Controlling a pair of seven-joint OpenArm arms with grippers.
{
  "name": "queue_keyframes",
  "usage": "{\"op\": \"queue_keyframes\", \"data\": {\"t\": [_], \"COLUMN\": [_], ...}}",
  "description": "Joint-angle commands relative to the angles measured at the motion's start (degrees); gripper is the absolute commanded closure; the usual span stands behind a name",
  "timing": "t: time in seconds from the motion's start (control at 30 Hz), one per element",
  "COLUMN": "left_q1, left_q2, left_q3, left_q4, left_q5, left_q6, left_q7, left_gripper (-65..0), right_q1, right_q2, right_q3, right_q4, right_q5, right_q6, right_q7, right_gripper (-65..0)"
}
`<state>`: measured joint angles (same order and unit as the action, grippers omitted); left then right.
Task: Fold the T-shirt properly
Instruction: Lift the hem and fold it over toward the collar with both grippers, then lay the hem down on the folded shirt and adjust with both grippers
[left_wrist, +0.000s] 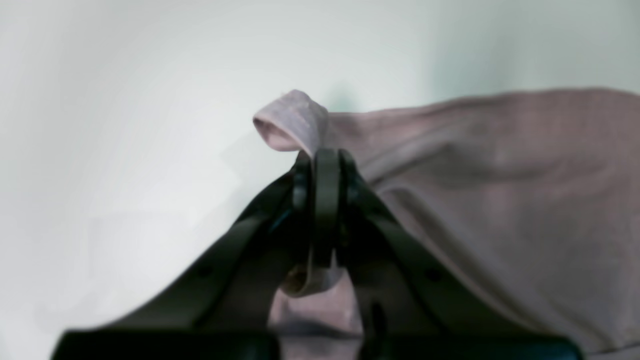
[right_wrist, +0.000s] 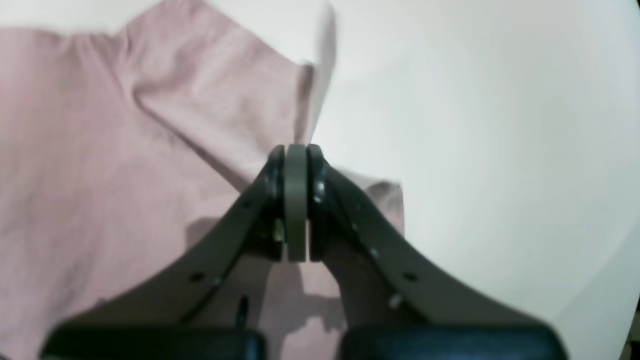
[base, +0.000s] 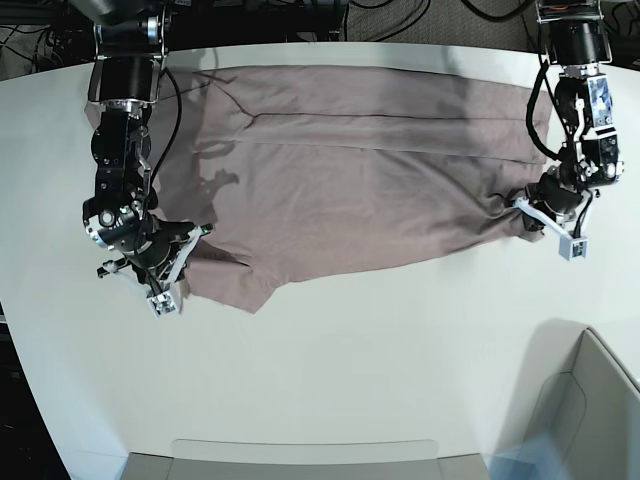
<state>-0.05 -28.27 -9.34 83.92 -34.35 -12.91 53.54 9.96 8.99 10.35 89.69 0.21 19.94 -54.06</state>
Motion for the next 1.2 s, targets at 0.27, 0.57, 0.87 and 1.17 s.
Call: {"op": "queue_keyframes", "data": {"t": [0.27,0.57,0.87,1.17], "left_q1": [3.5,6.2,10.8,15.0], "left_q2": [-1.0,-1.1,-1.2,-1.1], "left_q3": [-7.1,-7.3,-8.7,-13.3], "left_q4": [7.0,12.4,16.3,18.3], "left_q5": [-0.2,-0.2,0.0,-0.2], "left_q6": [0.0,0.0,0.0,-0.1], "left_q7": [-1.1,-1.1,-1.1,-1.1], "left_gripper": [0.0,0.0,0.0,0.0], "right_q1": [-5.1,-8.3,-12.3,-16.8], "right_q2": [0.4,0.5,3.4,4.2], "right_q3": [3.6,9.7,11.1,16.7], "right_q4": [8.2,15.4,20.9,22.9], "right_q5": [0.6,6.6,9.1,13.9], "right_q6": [0.1,0.1,0.1,0.1], "right_q7": [1.0,-1.9,-5.9,-6.1], "right_gripper": [0.0,0.0,0.0,0.0]}}
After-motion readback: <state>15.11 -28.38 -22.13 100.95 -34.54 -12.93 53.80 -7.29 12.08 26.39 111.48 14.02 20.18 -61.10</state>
